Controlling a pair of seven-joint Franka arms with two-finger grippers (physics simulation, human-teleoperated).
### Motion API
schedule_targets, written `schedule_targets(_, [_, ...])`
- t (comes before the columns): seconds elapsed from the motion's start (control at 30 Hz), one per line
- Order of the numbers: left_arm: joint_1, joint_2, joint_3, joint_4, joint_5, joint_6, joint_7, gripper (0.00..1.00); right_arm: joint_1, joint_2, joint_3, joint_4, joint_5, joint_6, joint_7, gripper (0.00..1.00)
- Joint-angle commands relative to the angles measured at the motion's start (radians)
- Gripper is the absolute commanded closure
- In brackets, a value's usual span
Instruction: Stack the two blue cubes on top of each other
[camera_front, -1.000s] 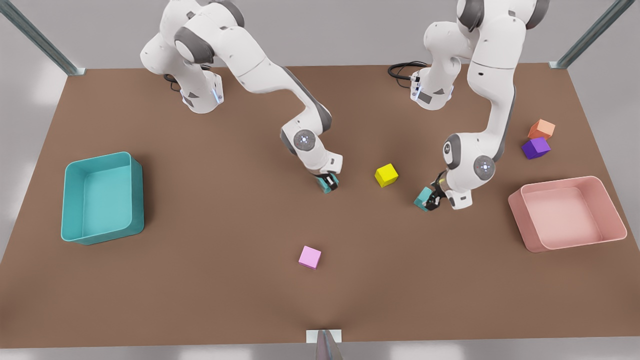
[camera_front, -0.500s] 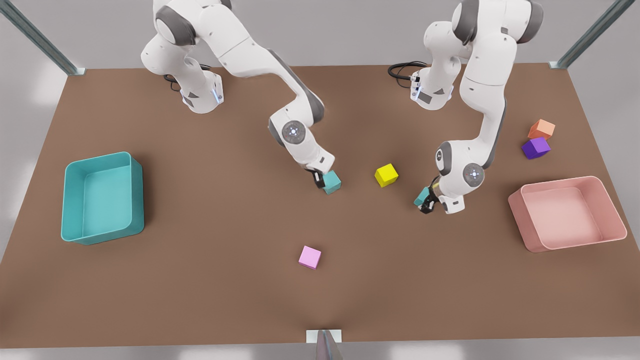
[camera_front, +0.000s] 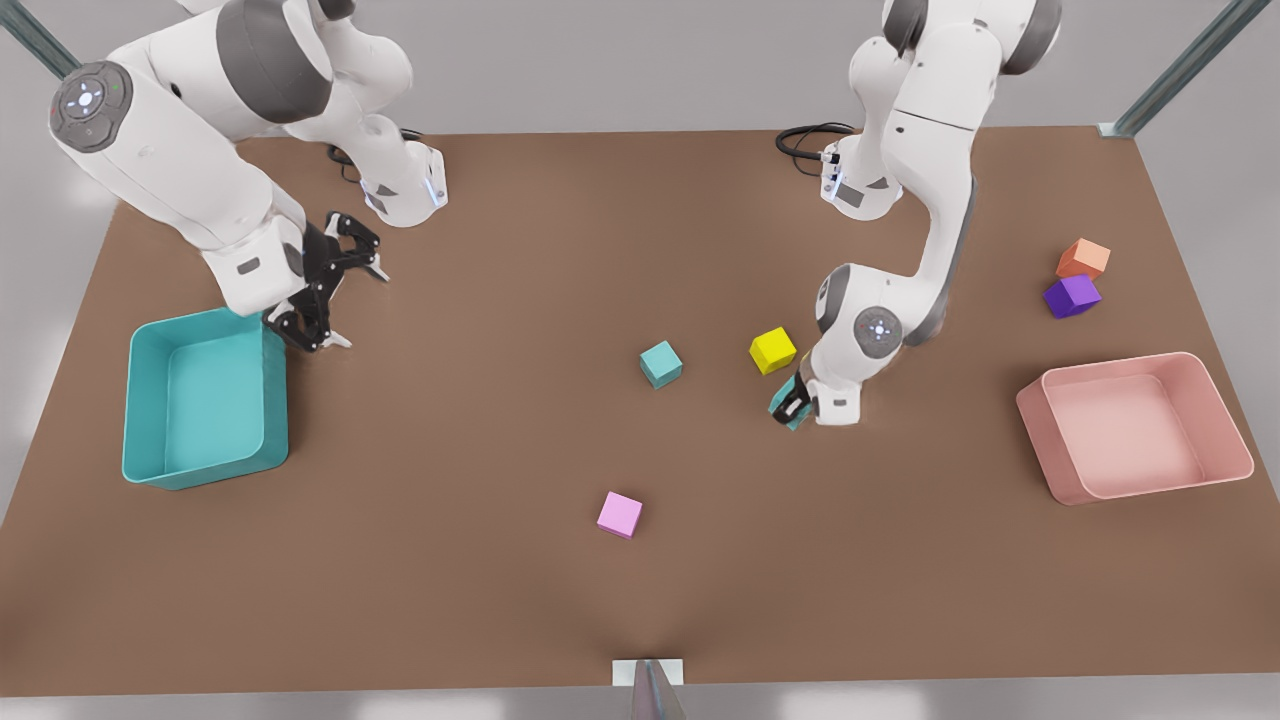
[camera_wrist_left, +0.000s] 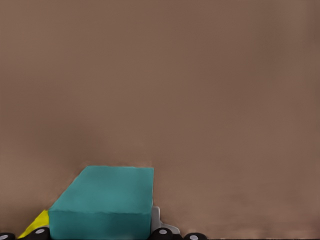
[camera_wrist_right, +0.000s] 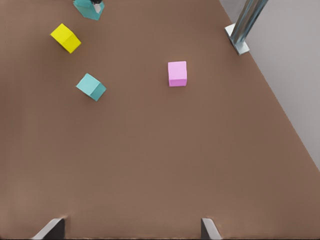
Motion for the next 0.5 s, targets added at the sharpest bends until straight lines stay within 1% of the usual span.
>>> schedule_targets(0.0, [-0.089,0.008,-0.003,0.039,0.028,-0.168,-0.042,0.54,-0.106,-0.092,0.133,-0.103,-0.133,-0.142,0.867,0.00])
schedule_targets(0.07, [-0.167,0.048,-0.003,0.091,0.025,-0.169,-0.070,0.54,-0.109,-0.088,0.135,-0.103,-0.139,-0.141,0.867,0.00])
schedule_targets(0.13, [-0.176,0.060,-0.035,0.104,0.023,-0.169,-0.085,0.54,-0.110,-0.092,0.135,-0.103,-0.159,-0.138,0.867,0.00])
schedule_targets(0.3, [-0.184,0.095,-0.046,0.166,0.019,-0.169,-0.138,0.54,-0.135,-0.114,0.136,-0.131,-0.181,-0.139,0.875,0.00])
schedule_targets(0.37, [-0.188,0.098,-0.081,0.166,0.017,-0.169,-0.176,0.54,-0.135,-0.112,0.136,-0.131,-0.179,-0.139,0.873,0.00])
schedule_targets(0.47, [-0.210,0.108,-0.096,0.166,0.017,-0.169,-0.211,0.54,-0.135,-0.111,0.138,-0.133,-0.178,-0.139,0.873,0.00])
